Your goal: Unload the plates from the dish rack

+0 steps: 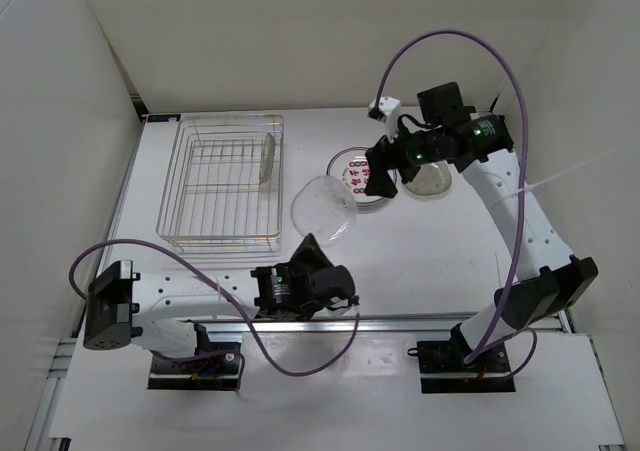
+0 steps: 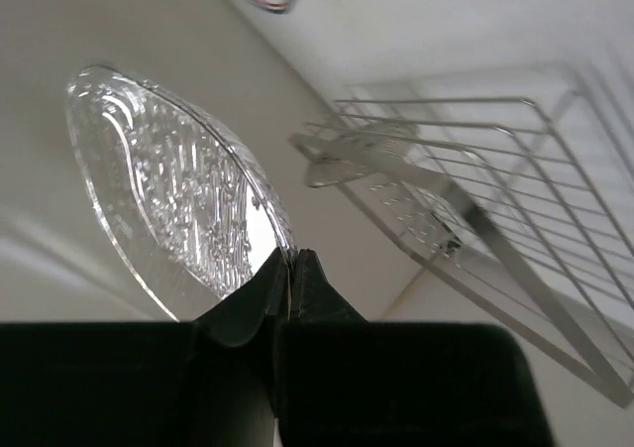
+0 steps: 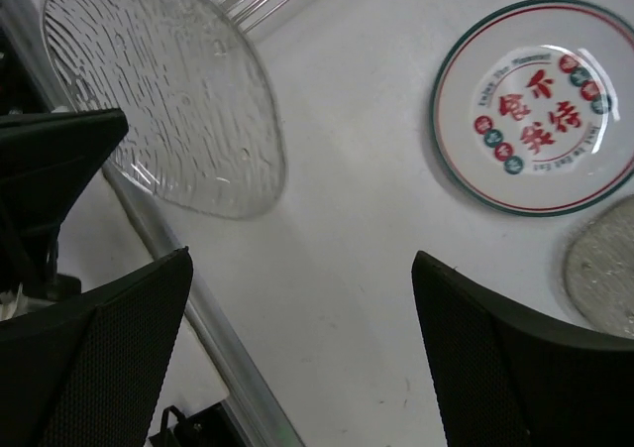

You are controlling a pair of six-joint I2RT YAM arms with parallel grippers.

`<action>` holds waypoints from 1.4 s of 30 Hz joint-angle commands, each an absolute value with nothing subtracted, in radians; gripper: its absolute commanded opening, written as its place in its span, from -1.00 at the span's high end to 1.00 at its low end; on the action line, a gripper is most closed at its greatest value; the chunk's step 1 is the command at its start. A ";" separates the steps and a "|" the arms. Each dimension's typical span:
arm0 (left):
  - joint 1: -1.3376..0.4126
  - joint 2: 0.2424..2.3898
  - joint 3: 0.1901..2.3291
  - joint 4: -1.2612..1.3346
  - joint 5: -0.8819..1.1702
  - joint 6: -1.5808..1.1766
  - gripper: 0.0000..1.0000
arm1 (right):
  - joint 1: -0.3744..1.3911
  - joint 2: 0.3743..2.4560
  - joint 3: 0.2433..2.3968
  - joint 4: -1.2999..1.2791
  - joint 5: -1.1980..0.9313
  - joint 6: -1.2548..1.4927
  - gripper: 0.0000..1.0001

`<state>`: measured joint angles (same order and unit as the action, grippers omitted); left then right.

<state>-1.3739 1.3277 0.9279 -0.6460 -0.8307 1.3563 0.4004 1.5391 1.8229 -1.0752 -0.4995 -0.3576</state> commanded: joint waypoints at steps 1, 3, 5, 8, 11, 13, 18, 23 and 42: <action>-1.414 1.380 1.084 -0.540 -0.927 1.321 0.79 | 0.452 1.513 1.758 -1.042 -0.456 -0.379 -0.87; -1.423 1.381 1.094 -0.523 -0.927 1.321 0.79 | 0.466 1.503 1.744 -1.031 -0.456 -0.388 -0.84; -1.433 1.381 1.094 -0.480 -0.916 1.348 0.79 | 0.475 1.503 1.733 -1.017 -0.456 -0.388 -0.81; -1.442 1.402 1.137 -0.430 -0.884 1.348 0.79 | 0.476 1.503 1.743 -1.006 -0.456 -0.388 -0.68; -1.451 1.414 1.137 -0.378 -0.884 1.374 0.79 | 0.485 1.503 1.752 -1.006 -0.456 -0.388 -0.51; -1.451 1.414 1.137 -0.341 -0.884 1.393 0.79 | 0.485 1.503 1.761 -1.015 -0.480 -0.388 -0.36; -1.451 1.424 1.109 -0.264 -0.874 1.430 0.79 | 0.485 1.503 1.761 -1.034 -0.535 -0.388 0.31; -1.431 1.433 1.129 -0.264 -0.874 1.408 0.34 | 0.485 1.494 1.752 -1.002 -0.483 -0.350 1.00; -0.599 1.494 1.670 -0.810 -0.605 0.783 -1.00 | -0.095 2.106 2.101 -0.810 -0.382 -0.268 1.00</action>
